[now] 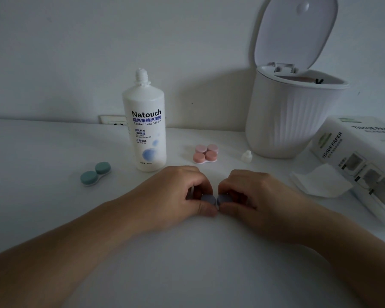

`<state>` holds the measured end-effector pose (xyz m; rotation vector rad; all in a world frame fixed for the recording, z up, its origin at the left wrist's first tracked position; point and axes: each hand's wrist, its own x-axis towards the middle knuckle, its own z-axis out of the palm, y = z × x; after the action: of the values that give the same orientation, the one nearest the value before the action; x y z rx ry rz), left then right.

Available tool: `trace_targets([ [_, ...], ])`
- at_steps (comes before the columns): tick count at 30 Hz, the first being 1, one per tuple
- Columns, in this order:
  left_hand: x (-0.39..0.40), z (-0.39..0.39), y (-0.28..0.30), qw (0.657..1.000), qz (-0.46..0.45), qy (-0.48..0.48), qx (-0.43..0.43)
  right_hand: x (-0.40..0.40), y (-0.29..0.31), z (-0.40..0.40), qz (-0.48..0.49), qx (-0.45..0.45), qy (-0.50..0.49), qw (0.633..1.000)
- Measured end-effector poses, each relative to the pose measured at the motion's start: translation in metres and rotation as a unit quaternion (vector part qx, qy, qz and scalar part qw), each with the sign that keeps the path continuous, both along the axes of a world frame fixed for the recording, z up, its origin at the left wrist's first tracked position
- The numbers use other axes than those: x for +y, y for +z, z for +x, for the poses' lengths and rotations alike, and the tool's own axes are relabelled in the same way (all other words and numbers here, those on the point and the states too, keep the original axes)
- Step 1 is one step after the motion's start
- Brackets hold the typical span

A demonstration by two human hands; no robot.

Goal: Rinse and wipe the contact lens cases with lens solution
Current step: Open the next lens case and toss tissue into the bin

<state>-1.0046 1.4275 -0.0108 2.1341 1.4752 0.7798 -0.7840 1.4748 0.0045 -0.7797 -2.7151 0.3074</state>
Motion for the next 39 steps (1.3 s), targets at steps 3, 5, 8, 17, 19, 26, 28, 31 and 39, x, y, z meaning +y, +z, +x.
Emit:
trace_targets([
  [3,0.001,-0.0014,0.0008,1.0,-0.003,-0.001,0.003,-0.0023,0.001,-0.0001,0.001,0.003,0.012,1.0],
  [5,0.0016,-0.0025,0.0008,1.0,-0.005,-0.001,0.005,-0.004,0.0018,0.0,0.003,0.003,0.019,1.0],
  [8,0.0017,-0.0035,0.0005,1.0,-0.006,0.003,0.003,-0.0031,0.0026,0.001,0.007,0.0,0.022,1.0],
  [17,0.0007,-0.0032,0.0022,1.0,-0.021,0.006,-0.007,-0.0053,0.0019,0.0011,-0.012,0.096,-0.016,0.995],
  [19,0.0007,-0.0037,0.0024,1.0,-0.02,0.003,-0.001,-0.0044,0.0014,-0.0007,-0.006,0.094,-0.021,0.995],
  [26,0.0005,-0.0028,0.002,1.0,-0.019,0.006,-0.009,-0.0078,0.0065,0.0042,-0.033,0.095,0.013,0.995],
  [28,0.0005,-0.0029,0.0018,1.0,-0.021,0.008,-0.008,-0.0075,0.0062,0.003,-0.03,0.109,-0.003,0.994],
  [31,0.0008,-0.003,0.0023,1.0,-0.021,0.006,-0.003,-0.0064,0.0044,-0.0002,-0.008,0.096,-0.025,0.995],
  [39,0.0001,-0.0033,0.0029,1.0,-0.021,0.012,-0.007,-0.0076,0.008,0.0016,-0.017,0.107,-0.002,0.994],
])
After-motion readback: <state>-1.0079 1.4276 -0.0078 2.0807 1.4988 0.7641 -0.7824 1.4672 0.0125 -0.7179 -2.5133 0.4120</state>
